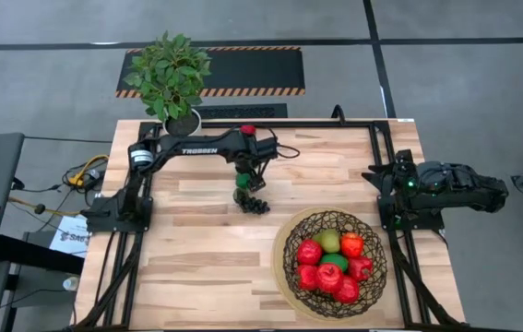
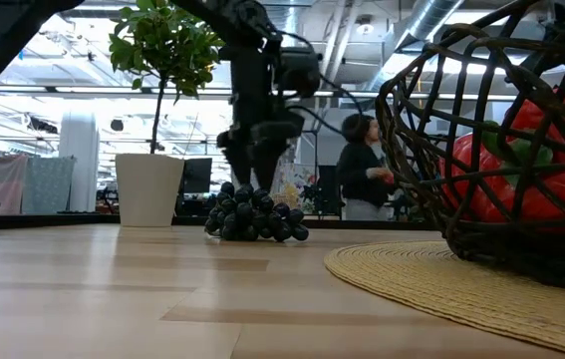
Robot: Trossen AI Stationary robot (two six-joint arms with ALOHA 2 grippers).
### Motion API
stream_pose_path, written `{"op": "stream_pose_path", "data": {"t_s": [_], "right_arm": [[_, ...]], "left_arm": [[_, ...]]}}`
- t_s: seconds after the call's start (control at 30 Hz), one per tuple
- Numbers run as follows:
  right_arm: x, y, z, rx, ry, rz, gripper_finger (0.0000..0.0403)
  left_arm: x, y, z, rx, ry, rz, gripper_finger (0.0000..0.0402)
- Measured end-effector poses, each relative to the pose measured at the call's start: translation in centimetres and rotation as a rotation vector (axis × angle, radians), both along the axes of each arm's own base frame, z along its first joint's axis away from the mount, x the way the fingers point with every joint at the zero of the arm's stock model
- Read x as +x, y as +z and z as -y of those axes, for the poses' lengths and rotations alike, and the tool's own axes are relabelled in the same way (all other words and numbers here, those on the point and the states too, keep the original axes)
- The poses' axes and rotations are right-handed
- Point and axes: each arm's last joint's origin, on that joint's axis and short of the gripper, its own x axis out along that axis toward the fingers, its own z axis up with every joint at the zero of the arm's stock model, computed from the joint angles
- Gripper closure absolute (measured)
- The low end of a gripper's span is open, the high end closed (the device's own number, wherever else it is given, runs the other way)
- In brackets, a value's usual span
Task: Build produce basket
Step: Put the green lime into the black wire basket
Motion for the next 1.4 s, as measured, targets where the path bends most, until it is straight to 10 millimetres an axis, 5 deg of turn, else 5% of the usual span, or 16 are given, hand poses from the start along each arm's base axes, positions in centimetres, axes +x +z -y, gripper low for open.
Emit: {"op": "stream_pose_path", "data": {"t_s": [0.43, 0.9, 1.17, 1.4], "right_arm": [[0.0, 0.0, 0.0, -0.001, -0.001, 0.001, 0.0069], [0.0, 0.0, 0.0, -0.001, -0.002, 0.0, 0.0069], [0.0, 0.0, 0.0, -0.002, -0.002, 0.001, 0.0069], [0.0, 0.0, 0.0, -0.001, -0.002, 0.001, 0.0069]], "left_arm": [[-1.0, -3.1, 0.6, -0.018, 0.017, -0.05, 0.0048], [-0.7, -3.3, 1.1, -0.032, 0.034, -0.014, 0.0156], [1.3, 0.1, 1.4, -0.013, 0.013, 0.109, 0.016], [2.9, 6.1, 1.8, 0.015, 0.015, 0.256, 0.016]]}}
